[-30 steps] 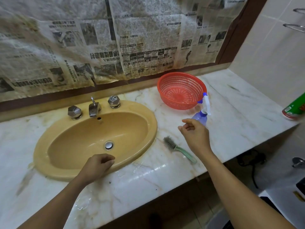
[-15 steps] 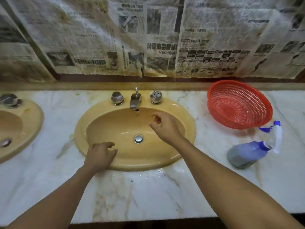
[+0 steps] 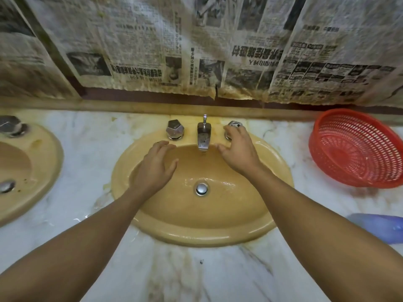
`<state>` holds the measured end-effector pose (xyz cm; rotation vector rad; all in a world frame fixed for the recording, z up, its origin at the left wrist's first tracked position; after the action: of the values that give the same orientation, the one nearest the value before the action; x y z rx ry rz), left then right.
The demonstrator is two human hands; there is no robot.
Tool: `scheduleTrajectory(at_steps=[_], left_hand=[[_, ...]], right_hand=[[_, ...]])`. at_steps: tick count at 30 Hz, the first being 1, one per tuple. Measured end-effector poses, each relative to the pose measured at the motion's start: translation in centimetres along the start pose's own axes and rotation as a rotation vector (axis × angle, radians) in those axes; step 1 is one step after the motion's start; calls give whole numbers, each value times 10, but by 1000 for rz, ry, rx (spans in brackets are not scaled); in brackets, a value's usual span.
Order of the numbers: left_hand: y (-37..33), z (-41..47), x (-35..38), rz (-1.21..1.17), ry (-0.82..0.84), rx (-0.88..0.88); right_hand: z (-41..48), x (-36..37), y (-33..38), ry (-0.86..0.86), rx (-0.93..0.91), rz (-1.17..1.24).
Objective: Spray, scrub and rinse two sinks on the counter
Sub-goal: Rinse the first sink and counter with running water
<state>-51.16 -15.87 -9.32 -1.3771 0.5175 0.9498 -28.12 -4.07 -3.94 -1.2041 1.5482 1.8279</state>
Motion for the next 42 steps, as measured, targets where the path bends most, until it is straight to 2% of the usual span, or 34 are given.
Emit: scheduleTrajectory(at_steps=[2,5,8,10,13,17,23,36,39,42], left_hand=[[-17,31,3,-120,-39,21],[-20,71,10,-71,-63,-33],[0,90,20,-70,42,-138],[12,95,25,-134,97,-102],[24,102,23,-142,59,-52],[29,105,23,-163,42,-53],[19,77,30,-282,-24,-78],[8,54,33,-295,-44,-188],[1,50,32,-305,-33,-229],[-8,39,29,-360,-108,-211]], right_hand=[[15,2,3,24,-4,-41],[38,-1,2,14,59,-135],[60,-2,-5,17,137,-240],[72,0,-6,35,147,-365],[85,5,-8,73,192,-502],[93,12,-20,167,297,-357],[96,12,-23,222,215,-291],[97,-4,-24,441,-70,-503],[93,-6,-24,386,-75,-502],[87,-3,-24,197,68,-391]])
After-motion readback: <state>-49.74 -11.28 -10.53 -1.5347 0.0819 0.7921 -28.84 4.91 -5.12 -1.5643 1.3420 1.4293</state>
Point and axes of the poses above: each hand's wrist, its own z-axis towards the middle knuckle, its own x-axis out of the palm, y = z × x, the point moved 4 cm from there along z, towards the middle knuckle, and after that the axes turned 1 degree about -z, right-handed, at the moved point
